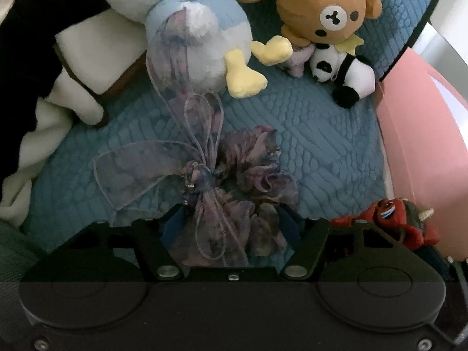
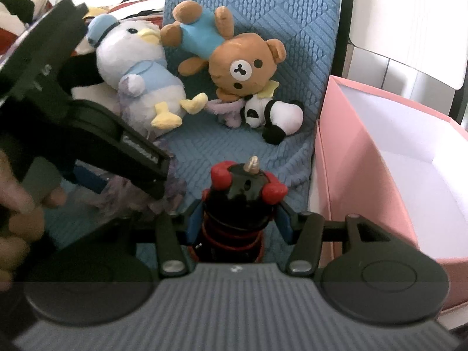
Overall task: Organize objects
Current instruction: 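Lift the red robot with the right tool while the left tool lifts the purple bow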
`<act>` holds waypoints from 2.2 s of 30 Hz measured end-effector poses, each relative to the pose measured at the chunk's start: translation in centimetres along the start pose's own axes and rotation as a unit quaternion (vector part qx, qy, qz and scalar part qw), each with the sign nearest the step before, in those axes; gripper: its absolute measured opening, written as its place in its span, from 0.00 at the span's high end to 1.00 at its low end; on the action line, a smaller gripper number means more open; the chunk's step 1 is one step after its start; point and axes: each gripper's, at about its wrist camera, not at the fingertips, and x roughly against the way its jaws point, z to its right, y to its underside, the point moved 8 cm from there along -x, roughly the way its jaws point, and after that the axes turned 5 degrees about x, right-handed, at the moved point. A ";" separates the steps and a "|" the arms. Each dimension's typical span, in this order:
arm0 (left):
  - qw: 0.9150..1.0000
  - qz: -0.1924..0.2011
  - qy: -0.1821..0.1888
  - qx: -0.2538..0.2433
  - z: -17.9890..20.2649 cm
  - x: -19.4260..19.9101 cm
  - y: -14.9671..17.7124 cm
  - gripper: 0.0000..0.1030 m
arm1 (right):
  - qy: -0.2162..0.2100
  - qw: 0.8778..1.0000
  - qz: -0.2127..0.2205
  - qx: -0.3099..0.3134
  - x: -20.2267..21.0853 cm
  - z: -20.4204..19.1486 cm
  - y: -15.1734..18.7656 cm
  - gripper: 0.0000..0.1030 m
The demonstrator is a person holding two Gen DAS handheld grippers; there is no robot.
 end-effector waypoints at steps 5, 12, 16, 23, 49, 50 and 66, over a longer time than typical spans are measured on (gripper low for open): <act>1.000 0.004 0.015 -0.007 0.5 0.1 0.4 0.82 | -0.005 1.000 -0.003 0.004 0.4 -0.4 0.3 0.47; 0.999 0.011 0.037 0.025 -0.2 0.5 0.6 0.89 | 0.005 0.999 0.013 0.034 0.1 -1.4 0.7 0.45; 0.998 0.015 0.045 0.032 -0.8 0.8 0.6 0.89 | 0.003 0.999 0.021 0.044 -0.1 -1.7 0.8 0.36; 0.998 0.023 0.048 0.030 -1.5 1.2 0.8 0.89 | -0.003 0.999 0.017 0.034 -0.6 -2.0 0.5 0.30; 0.991 0.016 0.100 0.083 -2.5 1.6 0.4 0.89 | -0.026 0.997 -0.056 -0.056 -3.4 -1.1 0.2 0.43; 0.992 0.018 0.099 0.080 -2.5 1.8 0.3 0.89 | -0.028 0.996 -0.059 -0.058 -3.3 -1.1 0.2 0.43; 0.987 0.021 0.128 0.093 -1.2 6.6 -1.2 0.89 | -0.051 0.993 -0.047 -0.091 1.3 1.6 -4.7 0.43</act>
